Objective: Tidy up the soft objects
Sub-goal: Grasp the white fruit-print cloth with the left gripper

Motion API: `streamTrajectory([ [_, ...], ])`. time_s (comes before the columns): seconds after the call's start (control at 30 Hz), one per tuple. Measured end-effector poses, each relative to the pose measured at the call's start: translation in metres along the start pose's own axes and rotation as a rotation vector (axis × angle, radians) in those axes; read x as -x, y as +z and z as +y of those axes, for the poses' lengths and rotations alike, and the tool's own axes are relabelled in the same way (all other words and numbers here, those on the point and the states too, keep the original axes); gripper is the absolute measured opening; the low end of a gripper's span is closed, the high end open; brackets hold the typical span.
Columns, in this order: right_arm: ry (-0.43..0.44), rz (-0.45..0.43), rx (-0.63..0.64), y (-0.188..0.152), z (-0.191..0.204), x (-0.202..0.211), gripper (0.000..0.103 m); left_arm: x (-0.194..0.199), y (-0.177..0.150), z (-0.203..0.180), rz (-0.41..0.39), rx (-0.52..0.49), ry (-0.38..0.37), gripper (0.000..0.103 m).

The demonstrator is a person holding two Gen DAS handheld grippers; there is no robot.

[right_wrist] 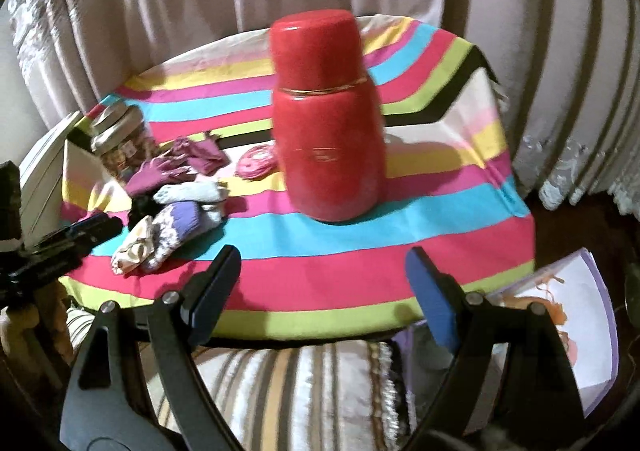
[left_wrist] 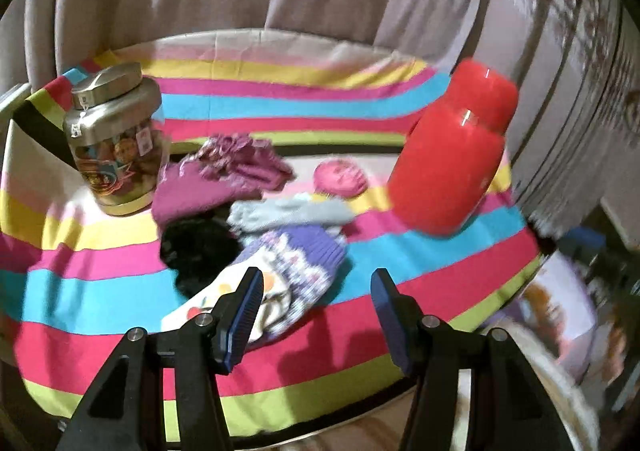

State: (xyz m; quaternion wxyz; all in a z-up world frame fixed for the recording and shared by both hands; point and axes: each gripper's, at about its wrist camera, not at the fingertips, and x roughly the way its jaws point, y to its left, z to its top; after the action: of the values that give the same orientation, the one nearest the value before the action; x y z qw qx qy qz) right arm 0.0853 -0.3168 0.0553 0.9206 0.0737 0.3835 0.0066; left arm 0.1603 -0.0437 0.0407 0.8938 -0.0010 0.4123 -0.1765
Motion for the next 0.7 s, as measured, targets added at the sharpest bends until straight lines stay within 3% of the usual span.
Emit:
streamTrajectory([
  [0.1, 0.021, 0.006, 0.028, 0.006, 0.016, -0.004, 0.086, -0.016, -0.008, 0.016, 0.083, 0.022, 0.046, 0.065],
  [0.3, 0.080, 0.026, 0.081, 0.016, 0.052, -0.017, 0.086, -0.035, -0.021, 0.054, 0.180, 0.159, 0.058, 0.065],
  [0.37, 0.097, 0.033, 0.091, 0.019, 0.061, -0.023, 0.086, -0.039, -0.025, 0.058, 0.199, 0.161, 0.077, 0.065],
  [0.47, 0.117, 0.044, 0.082, 0.023, 0.072, -0.033, 0.086, -0.047, -0.027, 0.055, 0.225, 0.107, 0.165, 0.065],
  [0.7, 0.147, 0.073, 0.045, 0.030, 0.094, -0.059, 0.086, -0.064, -0.026, 0.052, 0.248, 0.058, 0.171, 0.065],
])
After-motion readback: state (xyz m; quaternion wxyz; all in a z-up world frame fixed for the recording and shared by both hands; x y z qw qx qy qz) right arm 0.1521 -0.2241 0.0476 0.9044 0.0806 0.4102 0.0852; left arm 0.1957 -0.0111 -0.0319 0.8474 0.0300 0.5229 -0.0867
